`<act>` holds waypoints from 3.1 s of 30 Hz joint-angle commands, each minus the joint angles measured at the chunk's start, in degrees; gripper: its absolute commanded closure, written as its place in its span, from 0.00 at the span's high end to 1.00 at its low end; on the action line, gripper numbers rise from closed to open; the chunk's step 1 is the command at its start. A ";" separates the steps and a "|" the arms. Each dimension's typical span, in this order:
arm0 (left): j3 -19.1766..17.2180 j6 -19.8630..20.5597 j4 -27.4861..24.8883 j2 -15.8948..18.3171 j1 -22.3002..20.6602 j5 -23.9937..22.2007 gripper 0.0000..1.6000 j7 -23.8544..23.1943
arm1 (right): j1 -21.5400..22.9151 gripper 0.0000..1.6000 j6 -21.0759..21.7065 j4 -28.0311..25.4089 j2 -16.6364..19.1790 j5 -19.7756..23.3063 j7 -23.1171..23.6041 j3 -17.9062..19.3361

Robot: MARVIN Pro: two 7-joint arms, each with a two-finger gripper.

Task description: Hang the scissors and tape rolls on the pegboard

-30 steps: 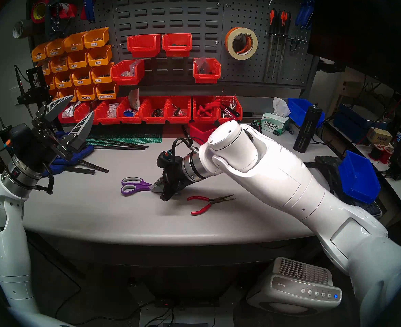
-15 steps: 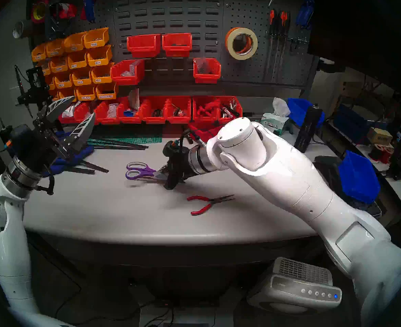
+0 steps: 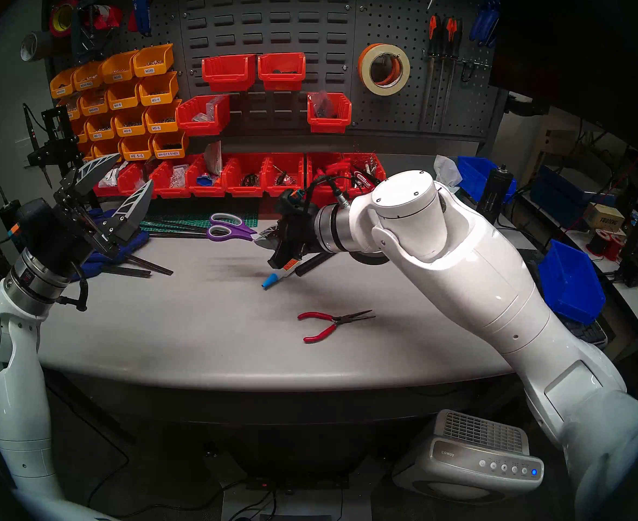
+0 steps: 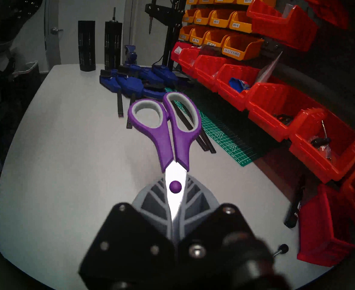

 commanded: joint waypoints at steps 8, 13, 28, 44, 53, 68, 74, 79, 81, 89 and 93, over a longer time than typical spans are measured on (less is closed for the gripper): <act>0.12 -0.30 -1.44 -0.31 -0.83 -0.67 1.00 0.13 | -5.64 0.00 -5.20 -7.71 2.82 5.15 -6.70 15.19; 0.05 -0.26 -1.58 -0.38 -0.81 -0.71 1.00 0.12 | -7.85 0.00 -6.78 -9.31 3.37 5.31 -9.16 18.53; 0.31 -0.12 -1.76 -0.47 -1.10 -0.70 1.00 0.11 | -14.17 0.00 -16.13 -11.92 4.11 0.57 -17.08 23.63; 0.57 -0.32 -1.10 -0.30 -1.28 -0.53 1.00 -0.04 | -17.97 0.00 -24.27 -10.82 2.52 -7.82 -26.87 25.85; 0.37 -0.60 -1.21 -0.45 -1.13 -0.55 1.00 0.09 | -20.39 0.00 -29.14 -6.83 0.03 -3.81 -28.56 31.76; -0.43 -1.15 -1.67 -0.93 -0.49 -0.61 1.00 0.28 | -13.83 0.00 -32.30 -0.15 -2.12 -1.36 -26.97 32.02; -1.29 -1.29 -1.49 -1.14 -0.24 -0.65 1.00 0.23 | -11.08 0.00 -32.37 2.61 -2.69 -3.06 -26.69 30.79; -1.48 -1.31 -1.52 -1.34 -0.20 -0.67 1.00 0.18 | -8.82 0.00 -32.35 4.75 -3.23 -3.75 -26.44 30.19; -1.55 -1.34 -1.50 -1.39 -0.21 -0.64 1.00 0.14 | -9.16 0.00 -32.22 4.58 -3.71 -4.17 -26.27 30.92; -1.49 -1.24 -1.41 -1.44 -0.47 -0.67 1.00 0.05 | -5.99 0.00 -31.73 7.14 -5.12 -5.29 -25.51 30.69; -1.52 -1.20 -1.31 -1.40 -0.74 -0.68 1.00 0.13 | -4.43 0.00 -31.27 8.97 -5.89 -6.26 -24.85 30.20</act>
